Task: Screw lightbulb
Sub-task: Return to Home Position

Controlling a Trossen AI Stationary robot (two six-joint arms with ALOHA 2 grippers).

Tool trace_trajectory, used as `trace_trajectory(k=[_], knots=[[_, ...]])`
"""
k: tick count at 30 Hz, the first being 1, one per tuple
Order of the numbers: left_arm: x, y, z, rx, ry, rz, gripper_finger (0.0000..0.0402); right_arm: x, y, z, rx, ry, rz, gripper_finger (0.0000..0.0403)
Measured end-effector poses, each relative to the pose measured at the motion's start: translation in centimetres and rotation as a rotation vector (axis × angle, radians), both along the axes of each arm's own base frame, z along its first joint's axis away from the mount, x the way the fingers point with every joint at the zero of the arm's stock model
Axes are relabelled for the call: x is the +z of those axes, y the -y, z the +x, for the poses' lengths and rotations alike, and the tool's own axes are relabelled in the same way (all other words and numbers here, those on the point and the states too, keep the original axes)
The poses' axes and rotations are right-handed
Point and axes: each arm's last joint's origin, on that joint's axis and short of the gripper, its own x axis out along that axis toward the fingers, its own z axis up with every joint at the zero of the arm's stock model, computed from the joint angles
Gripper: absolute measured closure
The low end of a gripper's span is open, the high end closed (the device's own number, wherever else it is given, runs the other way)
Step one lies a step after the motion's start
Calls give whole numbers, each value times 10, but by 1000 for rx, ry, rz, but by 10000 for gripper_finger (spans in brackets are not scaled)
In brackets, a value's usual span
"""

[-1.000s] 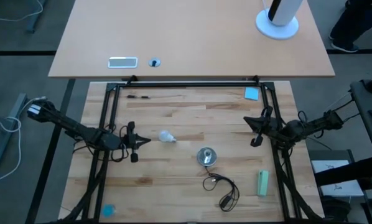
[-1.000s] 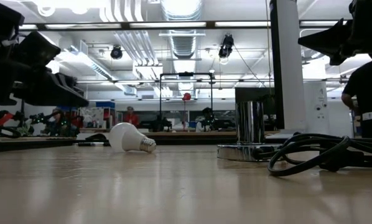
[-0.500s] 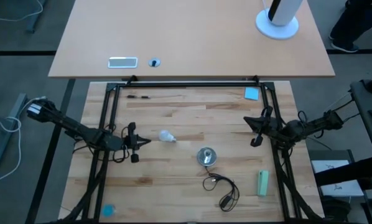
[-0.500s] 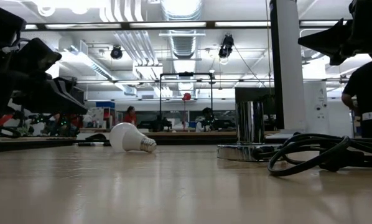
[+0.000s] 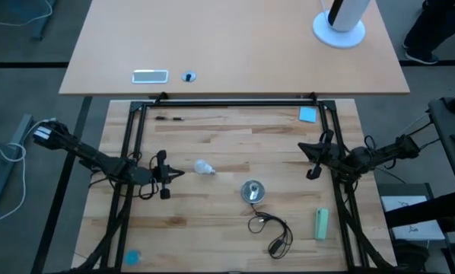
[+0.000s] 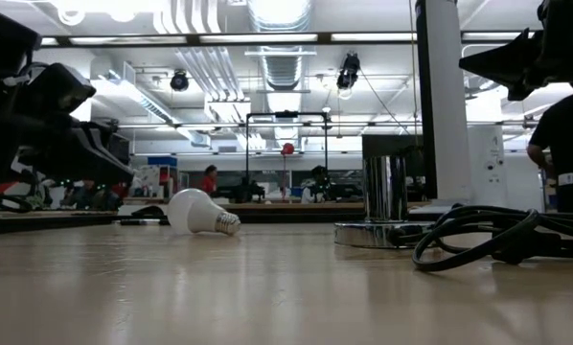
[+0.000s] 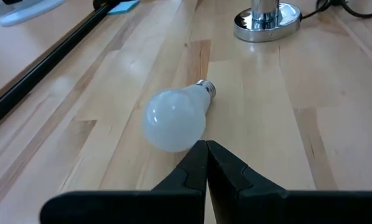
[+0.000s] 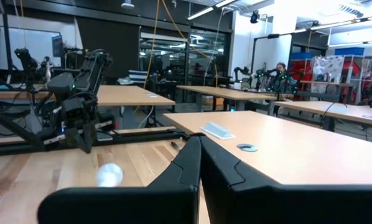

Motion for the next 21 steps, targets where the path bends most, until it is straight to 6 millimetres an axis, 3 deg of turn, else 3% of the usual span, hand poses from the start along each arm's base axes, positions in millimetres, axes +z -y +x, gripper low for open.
trace_trajectory(k=[21], knots=[[-2,0,0,0,-13,5,401,0,0,0,0,0,0,403]])
